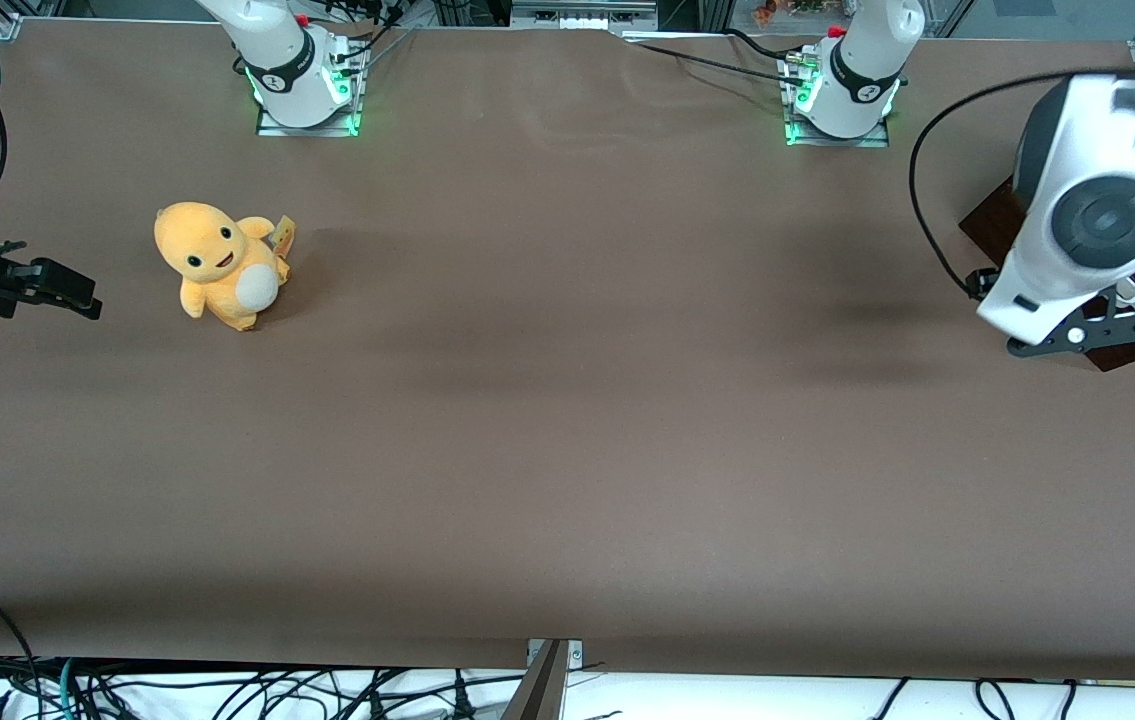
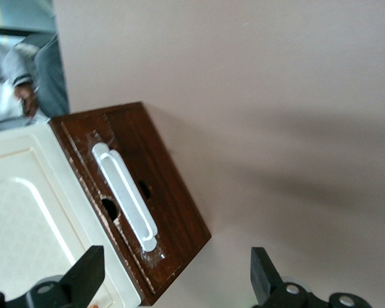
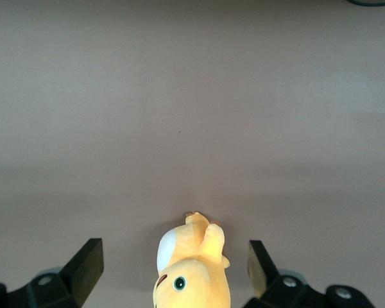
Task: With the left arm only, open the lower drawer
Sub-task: 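Move the open left gripper toward the white handle of the lower drawer, then align the left gripper on the white handle and close it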
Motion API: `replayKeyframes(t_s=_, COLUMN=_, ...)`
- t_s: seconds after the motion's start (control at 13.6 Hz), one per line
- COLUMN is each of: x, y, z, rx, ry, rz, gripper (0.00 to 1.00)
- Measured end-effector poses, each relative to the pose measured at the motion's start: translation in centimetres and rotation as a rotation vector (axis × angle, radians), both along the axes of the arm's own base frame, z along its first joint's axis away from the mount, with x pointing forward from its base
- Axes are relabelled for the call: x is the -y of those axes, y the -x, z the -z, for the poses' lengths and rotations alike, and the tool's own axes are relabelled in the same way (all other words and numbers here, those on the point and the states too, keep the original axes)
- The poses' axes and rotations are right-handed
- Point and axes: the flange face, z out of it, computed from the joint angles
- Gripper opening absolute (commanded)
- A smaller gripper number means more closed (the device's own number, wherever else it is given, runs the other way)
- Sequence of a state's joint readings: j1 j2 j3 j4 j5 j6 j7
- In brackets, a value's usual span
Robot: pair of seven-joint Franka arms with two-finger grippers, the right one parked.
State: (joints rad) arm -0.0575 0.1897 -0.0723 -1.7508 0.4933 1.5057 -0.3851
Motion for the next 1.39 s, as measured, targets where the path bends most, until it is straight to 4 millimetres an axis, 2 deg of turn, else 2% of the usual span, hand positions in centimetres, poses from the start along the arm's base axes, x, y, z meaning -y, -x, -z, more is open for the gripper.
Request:
replayKeyframes(t_s=0.37, x=-1.8, y=-0.5, z=8.8, rx=-0.086, ry=-0.327, rz=-0.124, gripper=1.0)
replayKeyframes(t_s=0.66, x=-3.1, y=0.5, z=16.3, rx=-0.127, ry=-0.579, rz=-0.248, gripper=0.99)
replayKeyframes(t_s=0.88, x=-5.0, y=1.4, z=20.8, rx=-0.154, ry=-0.759, rz=-0.222, gripper=0.96)
replayKeyframes(t_s=0.95, x=-5.9, y=1.7, z=21.8, rx=-0.159, ry=-0.783, rz=-0.215, gripper=0.96)
replayKeyframes(t_s=1.03, x=-6.7, y=1.9, z=22.5, rx=-0.159, ry=-0.785, rz=-0.216, gripper=0.87)
replayKeyframes(t_s=1.17, x=-7.8, y=2.2, z=23.2, rx=-0.159, ry=-0.788, rz=-0.232, gripper=0.85)
replayKeyframes(t_s=1.25, x=-8.5, y=2.4, z=23.3, rx=-0.167, ry=-0.789, rz=-0.243, gripper=0.8)
replayKeyframes(t_s=1.39, x=-10.0, y=3.0, z=23.7, rx=-0.187, ry=-0.788, rz=-0.263, gripper=0.79)
